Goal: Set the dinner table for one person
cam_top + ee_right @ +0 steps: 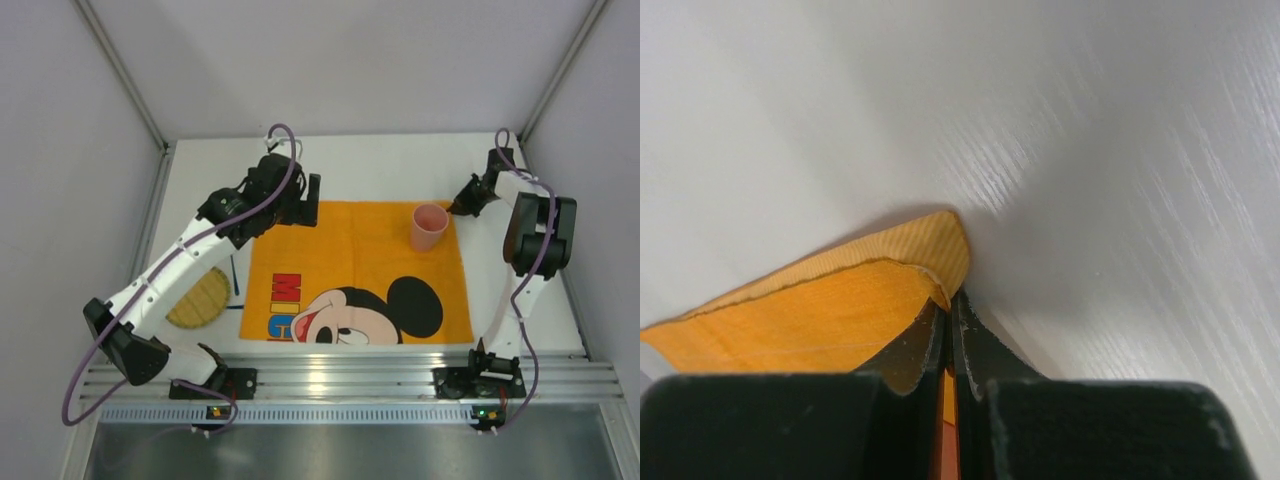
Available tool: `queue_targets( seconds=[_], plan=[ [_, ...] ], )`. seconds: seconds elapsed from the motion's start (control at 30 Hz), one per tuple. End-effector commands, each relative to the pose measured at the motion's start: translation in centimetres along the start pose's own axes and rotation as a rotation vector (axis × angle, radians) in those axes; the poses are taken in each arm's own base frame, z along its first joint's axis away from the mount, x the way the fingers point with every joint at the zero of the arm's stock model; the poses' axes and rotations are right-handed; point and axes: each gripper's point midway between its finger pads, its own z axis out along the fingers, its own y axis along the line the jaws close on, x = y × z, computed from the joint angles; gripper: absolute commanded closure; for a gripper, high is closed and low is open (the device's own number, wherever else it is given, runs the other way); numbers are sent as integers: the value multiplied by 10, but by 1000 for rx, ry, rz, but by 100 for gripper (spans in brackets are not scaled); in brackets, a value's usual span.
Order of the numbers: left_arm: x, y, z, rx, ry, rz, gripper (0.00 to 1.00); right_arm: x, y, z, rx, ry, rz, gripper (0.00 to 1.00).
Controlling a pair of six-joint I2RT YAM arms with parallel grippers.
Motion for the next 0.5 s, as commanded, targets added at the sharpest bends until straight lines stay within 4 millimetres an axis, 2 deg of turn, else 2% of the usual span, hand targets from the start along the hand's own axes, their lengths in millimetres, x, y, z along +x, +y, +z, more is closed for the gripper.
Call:
queue_targets(
  seconds=[0.0,0.1,0.13,0.17,0.2,0.23,0.27,0.3,0.33,0.4,0.43,0.47],
  plan=[
    [1,25,-4,-107,-7,-35,2,0,-5,17,36,8,-17,100],
    [22,56,5,-196,44,-65,2,2,-3,19,24,18,-13,100],
    [24,69,7,-228,47,-86,2,3,-5,18,29,20,-10,98],
    [37,79,11,-254,72,-84,2,1,-2,11,26,4,-19,92],
    [37,84,9,-256,62,-96,2,-1,-2,6,29,-7,-26,74],
    [39,93,12,-271,53,-113,2,0,-3,1,39,-12,-32,62],
    [38,96,12,-272,39,-124,2,-7,0,-12,50,-47,-52,45],
    [34,103,7,-292,10,-139,2,-9,1,-20,55,-62,-55,21],
    [39,113,8,-330,4,-151,2,-10,0,-29,68,-67,-56,15],
    [35,126,5,-398,-57,-213,2,-18,8,-55,64,-119,-64,2],
    [37,142,2,-466,-74,-245,2,-18,11,-65,67,-128,-67,0],
    [43,146,4,-471,-76,-281,2,-24,16,-85,66,-174,-71,0]
  ],
)
